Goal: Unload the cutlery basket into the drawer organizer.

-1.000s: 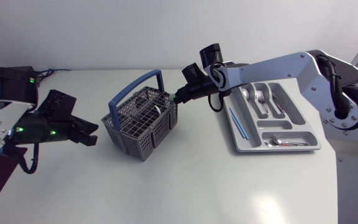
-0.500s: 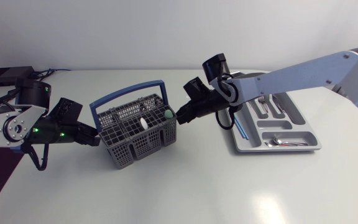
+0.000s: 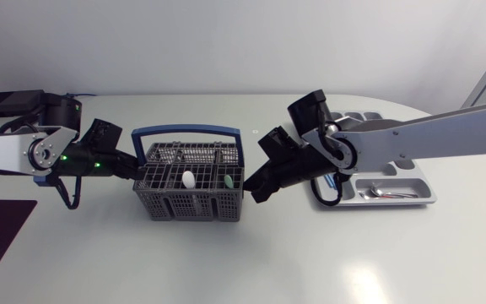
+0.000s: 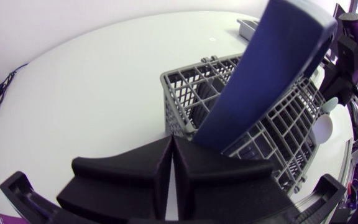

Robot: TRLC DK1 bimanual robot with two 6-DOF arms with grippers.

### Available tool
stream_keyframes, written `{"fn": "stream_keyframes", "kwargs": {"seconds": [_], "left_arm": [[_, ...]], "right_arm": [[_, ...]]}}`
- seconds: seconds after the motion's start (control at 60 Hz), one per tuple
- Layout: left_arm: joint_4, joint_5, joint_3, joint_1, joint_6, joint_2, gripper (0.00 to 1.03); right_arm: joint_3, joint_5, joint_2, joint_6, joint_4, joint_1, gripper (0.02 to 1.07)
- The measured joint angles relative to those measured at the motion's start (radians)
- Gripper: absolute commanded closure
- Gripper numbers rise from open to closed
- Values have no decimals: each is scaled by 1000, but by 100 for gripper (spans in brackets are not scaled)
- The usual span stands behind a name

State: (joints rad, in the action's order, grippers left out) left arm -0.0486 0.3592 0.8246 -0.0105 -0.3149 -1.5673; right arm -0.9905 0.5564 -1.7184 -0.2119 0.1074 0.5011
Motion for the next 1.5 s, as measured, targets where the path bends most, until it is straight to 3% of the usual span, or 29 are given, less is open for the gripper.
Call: {"fn": "stream_keyframes", "kwargs": {"seconds": [0.25, 0.417, 0.5, 0.65, 0.783, 0.883, 0.983, 1.233, 1.5], "left_arm": [[-24, 14, 50, 9, 0, 0, 95], [-172, 62, 22, 63, 0, 248, 95], [-239, 78, 20, 49, 6, 387, 95], [-329, 83, 20, -85, 74, 533, 84], [-343, 81, 20, -217, 145, 512, 70], [-343, 78, 21, -267, 182, 442, 61], [-343, 72, 22, -290, 195, 366, 60], [-343, 25, 77, -309, 211, 240, 45], [-342, -43, 115, -363, 222, 186, 46]], "right_arm": [[20, -65, 37, 2, -38, -16, 95], [62, -90, 156, 2, -48, -71, 94], [78, -98, 210, 2, -48, -87, 91], [122, -116, 292, 2, -48, -91, 66], [165, -124, 328, 3, -44, -98, 36], [199, -124, 352, 3, -43, -112, 25], [225, -125, 377, 3, -34, -122, 18], [260, -127, 452, 3, -12, -124, 17], [299, -127, 481, 3, -5, -130, 17]]}}
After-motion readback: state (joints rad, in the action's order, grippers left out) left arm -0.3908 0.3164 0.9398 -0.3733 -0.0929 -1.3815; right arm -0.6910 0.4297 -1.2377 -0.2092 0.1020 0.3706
